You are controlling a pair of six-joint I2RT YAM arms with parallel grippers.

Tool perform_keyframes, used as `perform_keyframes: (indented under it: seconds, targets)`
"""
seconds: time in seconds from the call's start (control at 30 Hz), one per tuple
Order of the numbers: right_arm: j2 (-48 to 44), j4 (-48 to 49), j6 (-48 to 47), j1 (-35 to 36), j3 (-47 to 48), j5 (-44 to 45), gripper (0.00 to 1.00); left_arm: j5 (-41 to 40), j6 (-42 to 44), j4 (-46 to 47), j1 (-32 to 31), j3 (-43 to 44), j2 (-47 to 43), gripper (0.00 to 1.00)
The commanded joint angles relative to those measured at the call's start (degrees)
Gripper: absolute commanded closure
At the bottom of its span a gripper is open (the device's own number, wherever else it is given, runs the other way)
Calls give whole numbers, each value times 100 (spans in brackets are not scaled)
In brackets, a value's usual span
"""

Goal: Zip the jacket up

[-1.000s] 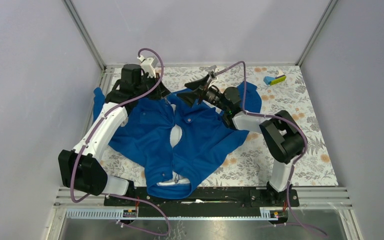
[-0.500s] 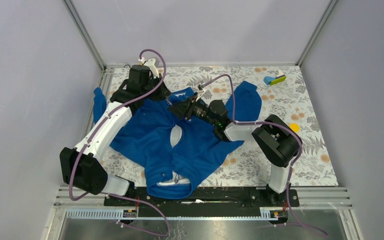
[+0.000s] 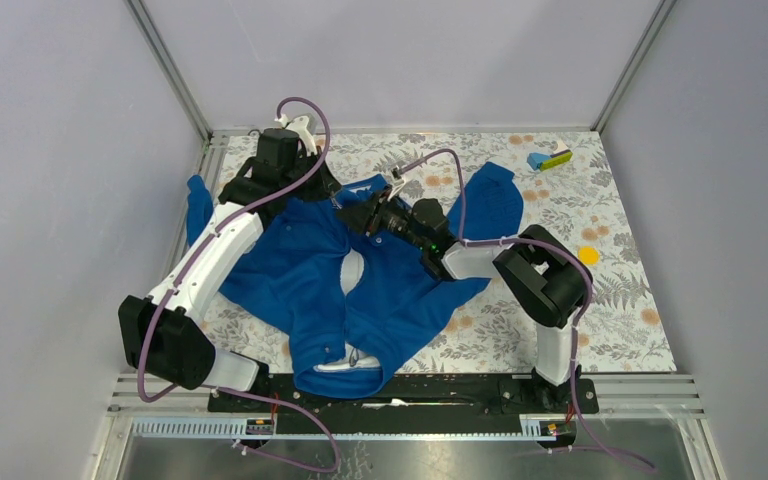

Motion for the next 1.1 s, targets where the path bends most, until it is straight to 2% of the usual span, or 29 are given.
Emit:
perform_keyframes:
  seconds: [0.0, 0.1, 0.23, 0.67, 0.87, 1.0, 1.07]
  targets:
    - [56, 193, -33, 4, 326, 186, 57, 15, -93, 197, -7, 331, -204, 100]
    - [103, 195, -53, 2, 375, 199, 57, 13, -86, 196, -7, 331, -236, 100]
    - [163, 200, -41, 25, 486, 166, 64, 19, -93, 197, -7, 314, -254, 100]
    - [177, -69, -435, 231, 622, 517, 65, -66, -127, 199, -6, 314, -302, 100]
    - [101, -411, -739, 359, 686, 994, 78, -151, -125, 199, -14, 303, -332, 100]
    - [-34, -427, -874, 400, 509, 1126, 83, -467, -23, 197, -16, 293, -342, 100]
    - [-117, -457, -896, 401, 384, 1156, 90, -674, 50, 213, -16, 305, -331, 100]
